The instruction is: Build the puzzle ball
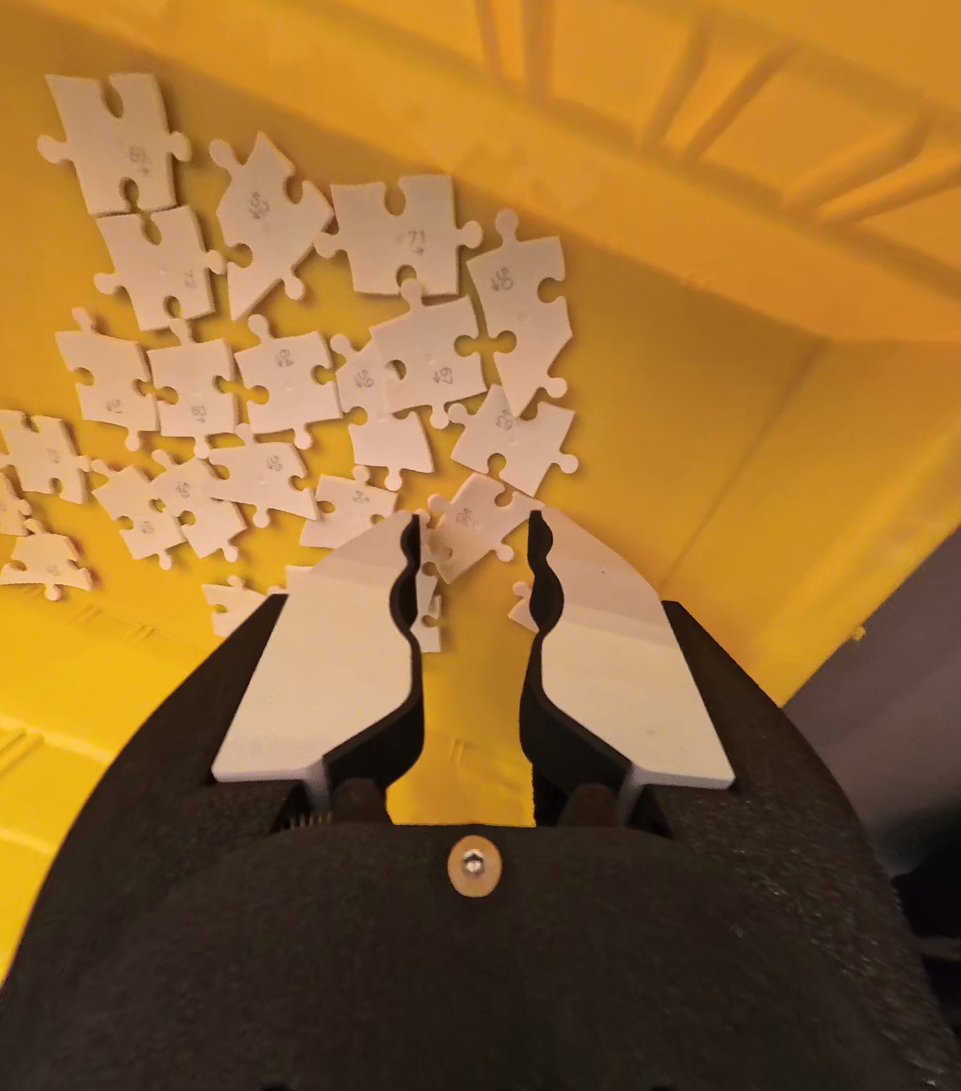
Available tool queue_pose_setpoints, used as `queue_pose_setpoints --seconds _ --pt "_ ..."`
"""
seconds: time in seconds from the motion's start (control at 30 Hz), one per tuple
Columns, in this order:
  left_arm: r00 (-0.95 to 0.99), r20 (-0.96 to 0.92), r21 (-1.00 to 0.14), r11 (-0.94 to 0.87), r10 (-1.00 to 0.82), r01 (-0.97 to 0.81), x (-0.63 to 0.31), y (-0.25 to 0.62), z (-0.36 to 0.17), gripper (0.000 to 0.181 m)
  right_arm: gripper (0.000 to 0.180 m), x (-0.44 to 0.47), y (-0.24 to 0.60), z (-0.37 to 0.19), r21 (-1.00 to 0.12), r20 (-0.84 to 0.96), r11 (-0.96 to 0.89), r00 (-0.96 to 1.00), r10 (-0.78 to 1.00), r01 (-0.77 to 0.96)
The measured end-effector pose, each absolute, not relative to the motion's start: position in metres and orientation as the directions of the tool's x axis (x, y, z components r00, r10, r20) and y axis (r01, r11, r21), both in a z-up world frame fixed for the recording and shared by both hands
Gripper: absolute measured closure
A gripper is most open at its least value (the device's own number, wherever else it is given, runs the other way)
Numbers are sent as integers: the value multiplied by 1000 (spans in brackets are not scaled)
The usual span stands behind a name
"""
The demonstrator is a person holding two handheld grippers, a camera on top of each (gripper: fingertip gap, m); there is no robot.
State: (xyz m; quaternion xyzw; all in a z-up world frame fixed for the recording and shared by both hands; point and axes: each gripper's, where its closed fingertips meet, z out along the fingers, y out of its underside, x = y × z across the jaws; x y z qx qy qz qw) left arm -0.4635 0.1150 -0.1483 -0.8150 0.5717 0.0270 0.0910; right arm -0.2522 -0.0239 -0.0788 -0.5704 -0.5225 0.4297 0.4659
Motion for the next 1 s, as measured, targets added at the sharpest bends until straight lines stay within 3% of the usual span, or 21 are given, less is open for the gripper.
queue_pose_setpoints --seconds 0.47,0.5,0.53,0.7,0.73,0.9,1.0 --pt "370 -112 -81 -362 -922 -929 -468 109 -150 156 155 -253 -25 -81 -979 -3 -19 76 997 205" --pt "375 -117 -78 -368 -920 -927 -469 109 -148 160 155 -253 -25 -80 -979 -5 -20 77 997 202" --pt "382 -130 -88 -373 -915 -924 -469 110 -143 180 155 -253 -25 -80 -979 -6 -21 77 997 200" --pt "436 -135 -165 -414 -890 -895 -470 109 -121 181 155 -254 -26 -81 -978 -1 -16 70 998 209" --pt "437 -138 -161 -415 -889 -895 -471 108 -121 180 155 -254 -26 -81 -978 0 -14 70 998 208" --pt "383 -57 -110 -375 -922 -920 -466 90 -133 139 155 -254 -27 -82 -977 4 -11 68 998 213" --pt "345 -32 -90 -341 -938 -936 -459 87 -140 137 155 -254 -27 -82 -978 -1 -15 65 998 210"
